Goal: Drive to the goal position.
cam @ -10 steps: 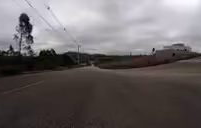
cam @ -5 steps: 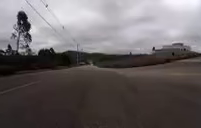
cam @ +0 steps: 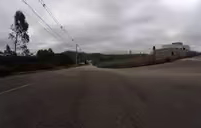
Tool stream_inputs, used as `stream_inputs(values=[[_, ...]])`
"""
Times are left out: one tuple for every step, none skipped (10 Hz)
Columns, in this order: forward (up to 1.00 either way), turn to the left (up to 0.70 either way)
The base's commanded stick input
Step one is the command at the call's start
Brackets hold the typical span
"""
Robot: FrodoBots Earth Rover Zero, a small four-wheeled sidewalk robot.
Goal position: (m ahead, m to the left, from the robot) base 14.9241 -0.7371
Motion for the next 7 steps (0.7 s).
stream_inputs(values=[[0.70,0.00],[0.70,0.00],[0.70,0.00],[0.70,0.00],[0.70,0.00],[0.70,0.00],[0.70,0.00]])
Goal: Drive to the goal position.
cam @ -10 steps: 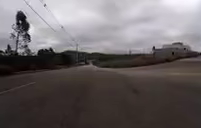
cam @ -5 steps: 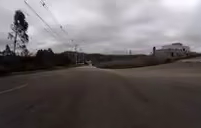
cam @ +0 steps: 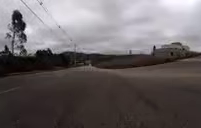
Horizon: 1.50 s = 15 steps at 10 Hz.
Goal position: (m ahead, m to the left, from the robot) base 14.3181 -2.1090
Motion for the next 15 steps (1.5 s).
stream_inputs(values=[[0.70,0.00],[0.70,0.00],[0.70,0.00],[0.70,0.00],[0.70,0.00],[0.70,0.00],[0.70,0.00],[0.70,0.00],[0.70,0.00],[0.70,0.00],[0.70,0.00],[0.70,0.00],[0.70,0.00],[0.70,0.00],[0.70,0.00]])
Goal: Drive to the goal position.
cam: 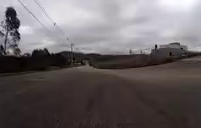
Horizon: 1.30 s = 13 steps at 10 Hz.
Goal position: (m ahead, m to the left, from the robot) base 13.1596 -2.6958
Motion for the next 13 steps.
stream_inputs(values=[[0.70,0.00],[0.70,0.00],[0.70,0.00],[0.70,0.00],[0.70,0.00],[0.70,0.00],[0.70,0.00],[0.70,0.00],[0.70,0.00],[0.70,0.00],[0.70,0.00],[0.70,0.00],[0.70,0.00]])
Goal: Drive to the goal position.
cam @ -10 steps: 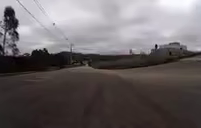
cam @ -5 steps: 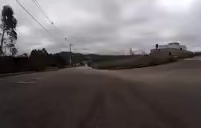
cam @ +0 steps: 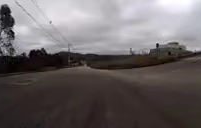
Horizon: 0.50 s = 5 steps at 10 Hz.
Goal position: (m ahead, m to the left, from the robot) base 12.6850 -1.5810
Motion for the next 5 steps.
stream_inputs(values=[[0.70,0.00],[0.70,0.00],[0.70,0.00],[0.70,0.00],[0.70,0.00]])
